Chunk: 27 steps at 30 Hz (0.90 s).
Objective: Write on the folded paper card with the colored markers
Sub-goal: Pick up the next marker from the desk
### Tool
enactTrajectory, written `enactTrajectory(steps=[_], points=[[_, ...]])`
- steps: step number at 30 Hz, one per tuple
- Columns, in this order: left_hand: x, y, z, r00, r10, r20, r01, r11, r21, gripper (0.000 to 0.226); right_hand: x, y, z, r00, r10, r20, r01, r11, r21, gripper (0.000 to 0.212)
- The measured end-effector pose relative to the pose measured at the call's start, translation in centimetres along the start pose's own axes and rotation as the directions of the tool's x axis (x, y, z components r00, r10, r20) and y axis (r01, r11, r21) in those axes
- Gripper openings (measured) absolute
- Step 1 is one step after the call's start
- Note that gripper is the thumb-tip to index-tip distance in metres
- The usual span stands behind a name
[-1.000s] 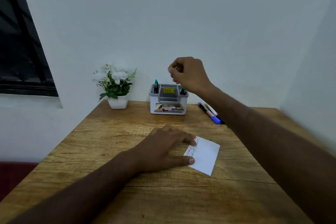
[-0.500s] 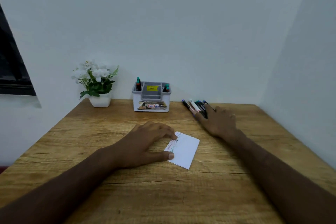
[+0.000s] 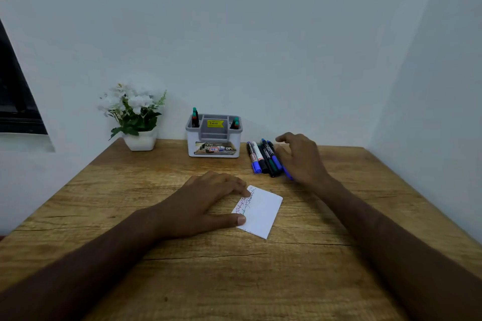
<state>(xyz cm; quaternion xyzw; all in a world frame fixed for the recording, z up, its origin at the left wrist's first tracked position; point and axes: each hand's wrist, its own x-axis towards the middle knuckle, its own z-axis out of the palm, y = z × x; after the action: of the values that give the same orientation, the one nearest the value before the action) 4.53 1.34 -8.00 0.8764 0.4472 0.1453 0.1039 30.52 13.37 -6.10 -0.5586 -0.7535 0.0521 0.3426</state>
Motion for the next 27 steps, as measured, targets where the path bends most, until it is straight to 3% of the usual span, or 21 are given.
enactTrajectory(steps=[4,8,16,20,27], points=[[-0.2,0.3,-0.2,1.0,0.011,-0.01,-0.011,1.0,0.011,0.055,-0.4,1.2,-1.7,0.999,0.039,-0.034,-0.039,0.999,-0.019,0.008],[-0.3,0.6,-0.3,0.999,0.038,-0.031,-0.037,0.999,0.011,0.053,-0.9,1.0,-0.9,0.998,0.029,0.06,-0.028,1.0,-0.012,0.009],[-0.3,1.0,-0.5,0.996,0.089,-0.03,-0.088,0.996,0.021,0.042,-1.1,-1.0,0.1,0.997,-0.004,0.074,0.021,0.975,-0.222,0.019],[-0.2,0.9,-0.4,0.996,0.083,-0.025,-0.083,0.996,0.012,0.041,-1.4,-1.4,0.1,0.996,-0.057,0.072,0.077,0.95,-0.302,0.013],[-0.1,1.2,-0.5,0.996,0.082,-0.037,-0.082,0.997,-0.002,0.043,-1.5,-2.1,0.4,0.996,0.014,0.094,0.021,0.931,-0.365,0.013]])
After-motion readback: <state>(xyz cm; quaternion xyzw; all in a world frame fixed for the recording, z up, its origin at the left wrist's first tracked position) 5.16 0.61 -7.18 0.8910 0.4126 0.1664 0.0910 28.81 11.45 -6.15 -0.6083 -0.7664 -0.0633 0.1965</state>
